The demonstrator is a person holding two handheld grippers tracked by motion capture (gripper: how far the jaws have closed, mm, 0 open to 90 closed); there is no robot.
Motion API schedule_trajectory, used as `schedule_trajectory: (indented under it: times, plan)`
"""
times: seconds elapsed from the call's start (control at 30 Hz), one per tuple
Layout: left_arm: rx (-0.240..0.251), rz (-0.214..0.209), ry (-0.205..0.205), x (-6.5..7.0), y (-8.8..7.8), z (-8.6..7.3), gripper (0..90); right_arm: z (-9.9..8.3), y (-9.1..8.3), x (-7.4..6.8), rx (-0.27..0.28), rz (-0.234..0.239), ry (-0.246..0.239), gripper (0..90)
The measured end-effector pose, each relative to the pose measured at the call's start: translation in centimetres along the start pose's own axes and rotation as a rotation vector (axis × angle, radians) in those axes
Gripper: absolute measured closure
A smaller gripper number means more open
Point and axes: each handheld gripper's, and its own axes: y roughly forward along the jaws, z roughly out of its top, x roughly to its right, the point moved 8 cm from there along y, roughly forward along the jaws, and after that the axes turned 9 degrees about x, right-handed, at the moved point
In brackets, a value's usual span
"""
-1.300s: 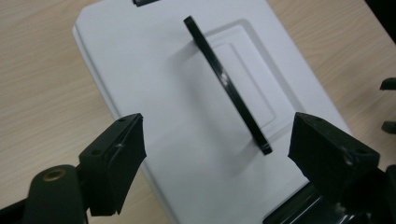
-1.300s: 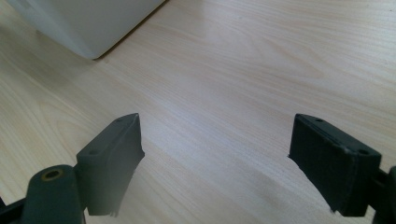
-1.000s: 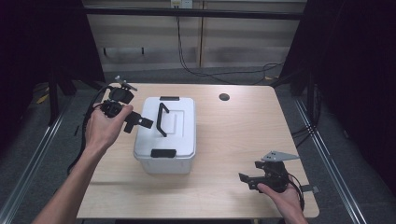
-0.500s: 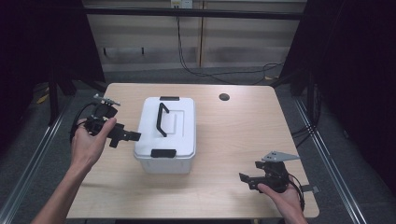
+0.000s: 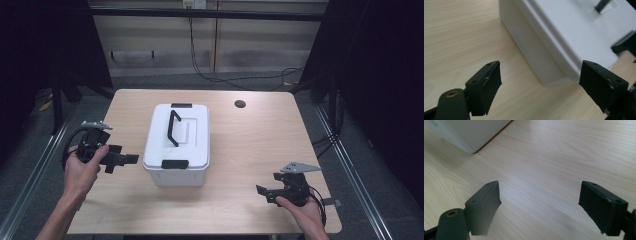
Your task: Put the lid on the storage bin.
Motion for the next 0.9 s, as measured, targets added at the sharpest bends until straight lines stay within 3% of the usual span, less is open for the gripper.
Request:
schedule_trajectory:
  times: [0.2,0.3,0.37,0.43,0.6,0.7,0.8,0.9]
  plan:
    - [0.03,0.037,-0.041,-2.1,-0.6,-2.2,17.3,0.0,0.0,0.0,0.004,0.0,0.002,16.5]
    - [0.021,0.043,-0.048,-2.8,-0.4,-3.5,17.3,0.0,0.0,0.0,0.006,-0.002,0.003,16.5]
    - [0.014,0.084,-0.049,-3.6,-0.3,-4.5,17.3,0.0,0.0,0.1,0.011,-0.002,0.005,16.6]
    - [0.009,0.083,-0.058,-4.1,-0.3,-5.3,17.3,0.0,0.0,0.1,0.015,-0.004,0.008,16.6]
    - [0.001,0.089,-0.043,-4.5,-0.5,-6.8,17.3,0.0,0.1,0.2,0.019,-0.006,0.016,16.9]
    - [0.04,0.102,-0.071,-4.7,-0.2,-7.6,17.3,0.0,0.2,0.3,0.027,-0.015,0.038,16.8]
    - [0.05,0.104,-0.052,-4.7,0.0,-8.0,17.3,-0.1,0.3,0.3,0.026,-0.017,0.032,16.8]
    - [0.031,0.079,-0.05,-4.7,0.2,-8.8,17.3,-0.5,0.6,0.5,0.001,-0.029,0.021,16.8]
